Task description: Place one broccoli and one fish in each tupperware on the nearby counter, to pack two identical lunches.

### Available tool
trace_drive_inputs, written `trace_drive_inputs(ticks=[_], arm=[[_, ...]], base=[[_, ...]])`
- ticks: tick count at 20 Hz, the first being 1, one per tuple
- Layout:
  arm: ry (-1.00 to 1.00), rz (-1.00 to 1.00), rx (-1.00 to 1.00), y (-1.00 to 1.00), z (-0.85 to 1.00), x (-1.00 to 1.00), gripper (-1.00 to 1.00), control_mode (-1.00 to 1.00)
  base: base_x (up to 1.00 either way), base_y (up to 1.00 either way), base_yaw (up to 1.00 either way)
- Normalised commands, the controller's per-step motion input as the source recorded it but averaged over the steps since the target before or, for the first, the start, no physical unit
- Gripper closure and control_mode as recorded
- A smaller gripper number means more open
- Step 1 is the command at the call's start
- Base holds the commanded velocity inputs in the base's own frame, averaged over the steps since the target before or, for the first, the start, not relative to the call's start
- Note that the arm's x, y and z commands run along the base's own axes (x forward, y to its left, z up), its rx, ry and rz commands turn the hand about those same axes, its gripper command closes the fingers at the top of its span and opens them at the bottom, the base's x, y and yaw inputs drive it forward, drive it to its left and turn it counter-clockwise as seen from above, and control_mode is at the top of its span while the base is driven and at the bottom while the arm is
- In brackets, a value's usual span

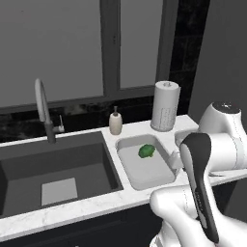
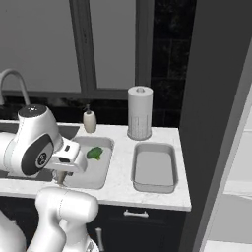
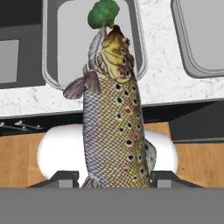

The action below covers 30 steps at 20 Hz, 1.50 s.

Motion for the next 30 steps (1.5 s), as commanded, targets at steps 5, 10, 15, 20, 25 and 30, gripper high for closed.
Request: trace_drive_inputs(ticks=[5,10,15,20,25,30], arm=[[0.00,0.00,0.00,0.00,0.00,0.00,1.00,1.00],[0.00,0.04,0.00,0.08,0.00,0.47,1.00,-1.00],[0.00,0.09,0.00,0.28,-0.06,0.91,1.00,-1.00],[0.00,0.12,0.00,0.43,-0.31,1.00,1.00,-1.00],[0.01,0.02,-0.02,0.14,-0.80,0.89,1.00,-1.00],[0.01,0.00,-0.02,0.04,-0.67,0.66,1.00,-1.00]], base=[[0.58,0.00,0.02],[0.11,0.00,0.00],[0.00,0.00,0.00],[0.00,0.00,0.00],[0.00,0.00,0.00],[0.00,0.00,0.00]])
